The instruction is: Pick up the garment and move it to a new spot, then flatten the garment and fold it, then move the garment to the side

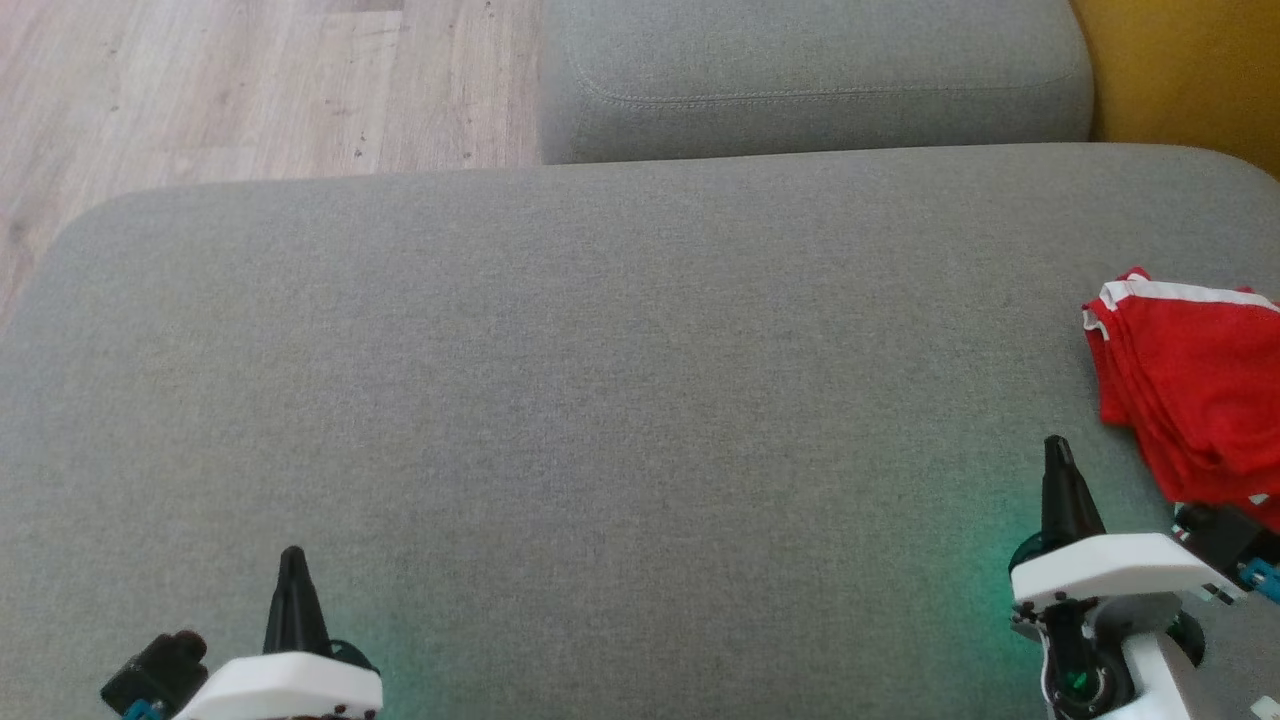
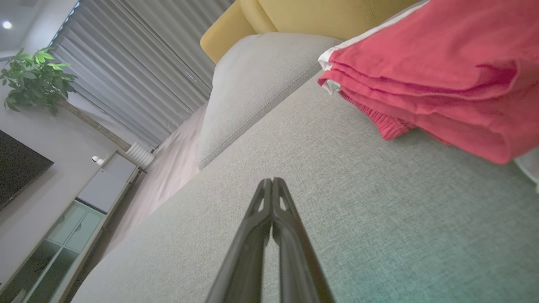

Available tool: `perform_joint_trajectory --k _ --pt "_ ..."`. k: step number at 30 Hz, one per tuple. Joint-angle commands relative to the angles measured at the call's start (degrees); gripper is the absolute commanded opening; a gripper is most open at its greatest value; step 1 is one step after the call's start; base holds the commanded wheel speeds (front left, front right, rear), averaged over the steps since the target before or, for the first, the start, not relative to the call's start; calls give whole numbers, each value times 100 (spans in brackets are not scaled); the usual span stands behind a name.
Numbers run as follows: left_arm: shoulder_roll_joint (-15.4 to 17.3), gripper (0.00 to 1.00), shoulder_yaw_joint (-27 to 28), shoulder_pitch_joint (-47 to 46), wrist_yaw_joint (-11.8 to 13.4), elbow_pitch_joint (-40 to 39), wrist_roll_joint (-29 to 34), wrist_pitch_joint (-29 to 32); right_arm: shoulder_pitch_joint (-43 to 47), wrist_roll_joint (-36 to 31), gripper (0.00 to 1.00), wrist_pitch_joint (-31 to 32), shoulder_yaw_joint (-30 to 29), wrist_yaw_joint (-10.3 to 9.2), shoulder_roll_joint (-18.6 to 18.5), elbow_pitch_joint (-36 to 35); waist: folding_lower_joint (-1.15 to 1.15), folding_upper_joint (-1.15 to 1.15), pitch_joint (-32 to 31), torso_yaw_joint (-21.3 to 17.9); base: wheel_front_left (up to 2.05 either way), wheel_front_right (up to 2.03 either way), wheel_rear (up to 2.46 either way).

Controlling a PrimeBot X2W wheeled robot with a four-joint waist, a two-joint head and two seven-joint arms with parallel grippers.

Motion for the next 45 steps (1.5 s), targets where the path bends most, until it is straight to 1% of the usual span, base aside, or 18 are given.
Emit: perform_joint_trajectory --k 1,34,45 --pt "26 0 140 -267 -40 -193 -115 40 -152 136 0 23 24 8 -19 -236 0 0 0 0 0 0 0" --pt "37 0 433 -433 -229 -476 -2275 615 -23 2408 0 587 -187 13 -19 -807 0 0 -9 -25 0 0 0" --pt "40 0 519 -482 -285 -559 -2909 783 15 3075 0 753 -249 14 -19 -975 0 0 -12 -33 0 0 0"
